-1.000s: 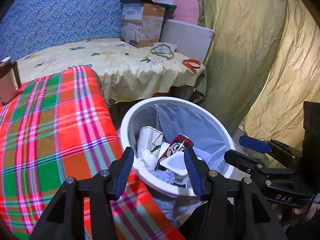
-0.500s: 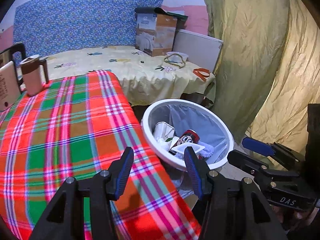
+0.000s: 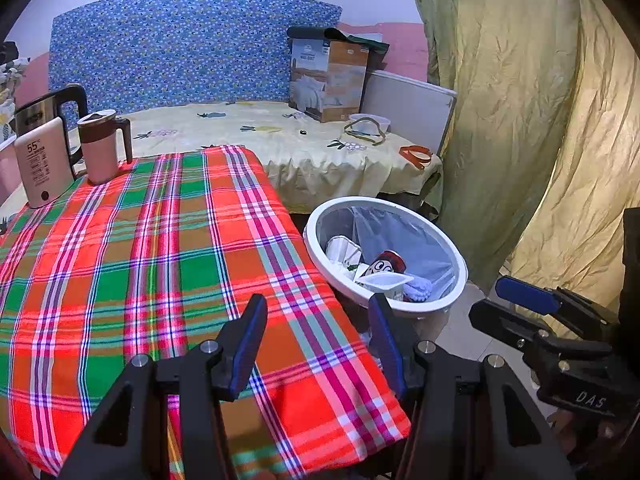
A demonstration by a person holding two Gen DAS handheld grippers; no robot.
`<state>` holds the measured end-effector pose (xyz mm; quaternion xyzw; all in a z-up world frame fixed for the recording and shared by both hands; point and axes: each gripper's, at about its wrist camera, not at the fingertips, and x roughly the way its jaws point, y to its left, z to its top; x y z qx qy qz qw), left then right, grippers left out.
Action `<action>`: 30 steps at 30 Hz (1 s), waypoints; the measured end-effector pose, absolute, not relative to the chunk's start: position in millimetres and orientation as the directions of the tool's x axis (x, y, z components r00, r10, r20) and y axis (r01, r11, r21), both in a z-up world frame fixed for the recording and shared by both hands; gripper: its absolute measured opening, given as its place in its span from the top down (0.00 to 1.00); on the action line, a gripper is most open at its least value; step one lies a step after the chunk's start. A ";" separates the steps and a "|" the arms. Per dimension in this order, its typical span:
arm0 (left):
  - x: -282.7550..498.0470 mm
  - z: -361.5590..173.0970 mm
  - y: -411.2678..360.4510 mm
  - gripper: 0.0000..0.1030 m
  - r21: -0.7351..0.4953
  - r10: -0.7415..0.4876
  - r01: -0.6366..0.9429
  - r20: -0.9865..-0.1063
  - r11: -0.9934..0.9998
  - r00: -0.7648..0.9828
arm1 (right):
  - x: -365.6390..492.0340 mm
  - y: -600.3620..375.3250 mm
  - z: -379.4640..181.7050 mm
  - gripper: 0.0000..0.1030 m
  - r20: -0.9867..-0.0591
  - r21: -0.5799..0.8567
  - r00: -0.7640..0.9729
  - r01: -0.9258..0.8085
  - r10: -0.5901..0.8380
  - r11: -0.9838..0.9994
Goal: Collect trash
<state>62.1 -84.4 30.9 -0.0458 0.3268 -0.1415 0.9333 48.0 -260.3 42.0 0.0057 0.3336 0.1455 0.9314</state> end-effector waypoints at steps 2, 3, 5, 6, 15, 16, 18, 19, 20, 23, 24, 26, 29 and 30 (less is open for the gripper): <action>57.8 30.5 -83.8 0.47 -0.177 -0.293 0.233 -0.596 0.956 0.748 | 45.3 -259.4 42.8 0.38 -0.616 0.111 0.738 -0.267 0.277 0.957; 56.0 30.6 -83.7 0.47 -0.176 -0.291 0.232 -0.595 0.957 0.749 | 44.8 -259.7 43.3 0.38 -0.614 0.113 0.739 -0.267 0.279 0.957; 53.4 30.6 -84.7 0.47 -0.173 -0.289 0.232 -0.594 0.957 0.751 | 43.8 -260.0 43.2 0.39 -0.612 0.115 0.740 -0.266 0.279 0.957; 52.6 30.1 -85.3 0.47 -0.171 -0.287 0.231 -0.595 0.958 0.751 | 42.8 -260.4 42.7 0.39 -0.611 0.115 0.740 -0.265 0.279 0.957; 47.0 26.5 -87.4 0.47 -0.167 -0.282 0.228 -0.602 0.959 0.747 | 40.6 -261.0 40.6 0.38 -0.612 0.123 0.740 -0.258 0.278 0.958; 47.0 26.5 -87.7 0.47 -0.166 -0.282 0.228 -0.602 0.959 0.747 | 40.4 -261.0 40.5 0.38 -0.612 0.123 0.741 -0.258 0.278 0.958; 46.9 26.6 -87.5 0.47 -0.164 -0.280 0.227 -0.601 0.960 0.748 | 40.7 -261.3 40.5 0.38 -0.612 0.122 0.741 -0.259 0.278 0.958; 47.0 26.4 -87.6 0.47 -0.167 -0.282 0.228 -0.601 0.959 0.747 | 40.9 -261.3 40.4 0.38 -0.612 0.122 0.740 -0.258 0.277 0.958; 47.1 26.1 -87.5 0.47 -0.168 -0.283 0.228 -0.601 0.959 0.747 | 40.9 -261.5 40.4 0.38 -0.613 0.123 0.740 -0.258 0.278 0.958; 47.1 26.5 -88.2 0.47 -0.167 -0.282 0.227 -0.602 0.959 0.747 | 40.7 -261.5 40.5 0.38 -0.613 0.123 0.739 -0.259 0.279 0.958; 46.9 26.6 -88.0 0.47 -0.167 -0.282 0.227 -0.602 0.959 0.747 | 40.7 -261.6 40.6 0.38 -0.612 0.123 0.740 -0.259 0.279 0.958; 47.2 26.5 -88.0 0.47 -0.167 -0.283 0.228 -0.602 0.959 0.747 | 40.7 -261.3 40.6 0.39 -0.612 0.123 0.740 -0.259 0.279 0.958; 46.9 26.7 -88.1 0.47 -0.167 -0.282 0.228 -0.601 0.959 0.748 | 40.6 -261.3 40.5 0.38 -0.612 0.123 0.740 -0.259 0.279 0.958; 46.4 26.8 -88.8 0.47 -0.166 -0.282 0.228 -0.601 0.959 0.748 | 40.6 -261.3 40.5 0.38 -0.612 0.123 0.740 -0.259 0.278 0.958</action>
